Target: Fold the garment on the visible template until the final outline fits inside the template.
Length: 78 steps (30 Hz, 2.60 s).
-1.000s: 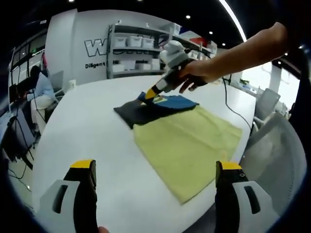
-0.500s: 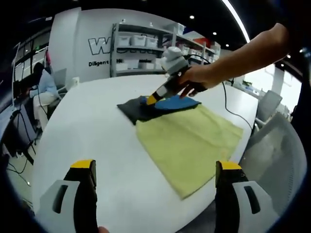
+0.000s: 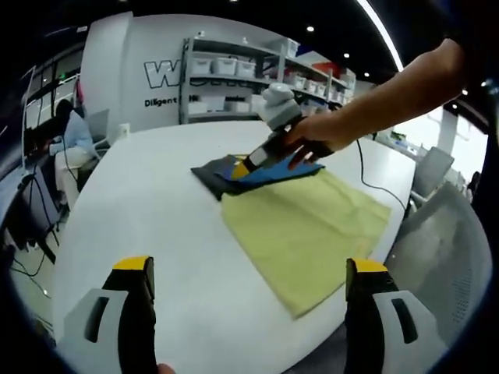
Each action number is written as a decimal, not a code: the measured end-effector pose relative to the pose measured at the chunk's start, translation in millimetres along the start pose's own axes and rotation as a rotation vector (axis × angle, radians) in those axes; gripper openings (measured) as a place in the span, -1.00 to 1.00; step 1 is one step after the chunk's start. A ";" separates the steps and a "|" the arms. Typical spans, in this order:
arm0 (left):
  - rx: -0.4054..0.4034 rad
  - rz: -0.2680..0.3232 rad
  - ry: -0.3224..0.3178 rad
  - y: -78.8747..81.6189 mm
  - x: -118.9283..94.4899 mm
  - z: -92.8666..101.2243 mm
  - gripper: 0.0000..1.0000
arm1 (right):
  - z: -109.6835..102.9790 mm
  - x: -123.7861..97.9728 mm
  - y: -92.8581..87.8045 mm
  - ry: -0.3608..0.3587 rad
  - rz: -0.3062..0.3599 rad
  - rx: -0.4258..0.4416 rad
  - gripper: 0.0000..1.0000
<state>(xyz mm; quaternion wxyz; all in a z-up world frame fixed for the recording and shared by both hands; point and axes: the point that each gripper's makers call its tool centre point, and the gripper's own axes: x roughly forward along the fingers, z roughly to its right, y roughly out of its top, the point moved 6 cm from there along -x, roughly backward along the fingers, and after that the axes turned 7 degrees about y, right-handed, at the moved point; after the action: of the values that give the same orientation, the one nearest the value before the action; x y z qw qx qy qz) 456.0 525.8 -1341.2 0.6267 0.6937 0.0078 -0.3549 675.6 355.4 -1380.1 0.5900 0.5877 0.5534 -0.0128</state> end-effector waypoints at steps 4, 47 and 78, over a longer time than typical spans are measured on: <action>-0.001 -0.002 0.000 -1.1 -0.2 -1.6 0.96 | 0.5 2.3 2.4 -0.005 -0.004 -0.018 -1.00; 0.039 0.010 -0.062 16.3 15.8 8.2 0.97 | -8.2 -99.5 4.8 0.090 0.159 -0.224 0.38; 0.117 -0.068 -0.149 3.1 19.1 22.8 0.92 | -22.4 -172.1 -51.2 0.138 0.130 -0.392 0.57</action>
<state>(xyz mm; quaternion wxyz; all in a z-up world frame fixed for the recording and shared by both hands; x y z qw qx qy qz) 460.7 496.9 -1347.2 0.5716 0.7003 -0.0360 -0.4261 560.6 246.1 -1293.1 0.6534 0.4956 0.5453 0.1736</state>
